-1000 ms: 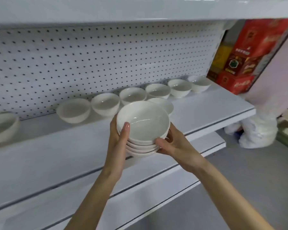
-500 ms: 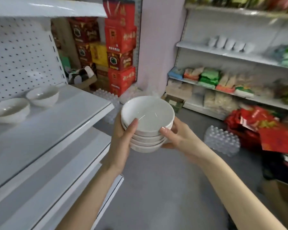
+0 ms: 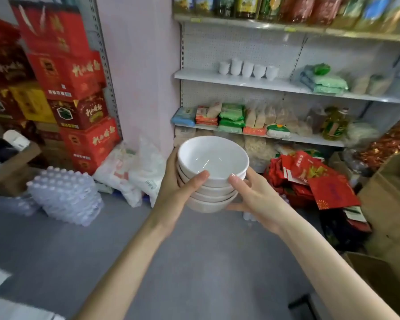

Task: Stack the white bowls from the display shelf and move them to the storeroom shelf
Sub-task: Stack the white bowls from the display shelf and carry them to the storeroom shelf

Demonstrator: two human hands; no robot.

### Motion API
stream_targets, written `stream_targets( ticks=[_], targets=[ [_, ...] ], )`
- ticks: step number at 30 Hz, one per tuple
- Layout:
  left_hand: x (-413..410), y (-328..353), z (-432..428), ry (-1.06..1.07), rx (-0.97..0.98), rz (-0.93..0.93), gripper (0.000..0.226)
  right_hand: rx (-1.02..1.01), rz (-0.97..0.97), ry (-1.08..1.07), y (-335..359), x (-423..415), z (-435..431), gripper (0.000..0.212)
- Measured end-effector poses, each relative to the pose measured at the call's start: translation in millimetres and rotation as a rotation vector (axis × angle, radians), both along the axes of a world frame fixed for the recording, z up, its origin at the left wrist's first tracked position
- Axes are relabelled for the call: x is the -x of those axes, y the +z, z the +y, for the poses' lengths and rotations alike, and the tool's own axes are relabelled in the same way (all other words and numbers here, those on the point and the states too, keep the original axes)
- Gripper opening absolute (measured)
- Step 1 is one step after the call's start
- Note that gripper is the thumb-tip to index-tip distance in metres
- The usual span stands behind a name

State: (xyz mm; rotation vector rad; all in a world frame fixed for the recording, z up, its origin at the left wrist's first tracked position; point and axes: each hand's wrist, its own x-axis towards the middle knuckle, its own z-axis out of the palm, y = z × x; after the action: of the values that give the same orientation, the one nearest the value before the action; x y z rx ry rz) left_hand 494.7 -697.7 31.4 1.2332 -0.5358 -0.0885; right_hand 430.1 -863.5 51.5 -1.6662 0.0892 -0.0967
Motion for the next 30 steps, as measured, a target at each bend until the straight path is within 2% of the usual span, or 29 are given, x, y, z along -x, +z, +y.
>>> stream_targets(
  ticks=[3, 7, 11, 16, 21, 26, 30],
  targets=[
    [-66, 5, -48, -0.061, 0.014, 0.025, 0.067, -0.033, 0.0, -0.064, 5, -53, -43, 0.058],
    [-127, 1, -113, -0.136, -0.002, 0.046, 0.075, -0.037, 0.032, -0.097, 8, -109, -106, 0.067],
    [-197, -6, -173, -0.167, -0.025, 0.067, 0.08, -0.045, 0.057, -0.108, 1, -174, -164, 0.066],
    [-299, -18, -255, -0.161, -0.052, 0.06, 0.076, -0.059, 0.058, -0.123, -11, -275, -245, 0.065],
    [-418, -3, -349, -0.097, -0.038, 0.058, 0.07, -0.073, 0.031, -0.096, -1, -401, -339, 0.055],
    [-506, 11, -406, -0.008, 0.057, 0.069, 0.077, -0.022, -0.009, -0.04, 20, -509, -399, 0.053],
    [-590, 11, -438, 0.013, 0.06, 0.1, 0.08, -0.036, 0.005, 0.003, 16, -597, -434, 0.05]
  ],
)
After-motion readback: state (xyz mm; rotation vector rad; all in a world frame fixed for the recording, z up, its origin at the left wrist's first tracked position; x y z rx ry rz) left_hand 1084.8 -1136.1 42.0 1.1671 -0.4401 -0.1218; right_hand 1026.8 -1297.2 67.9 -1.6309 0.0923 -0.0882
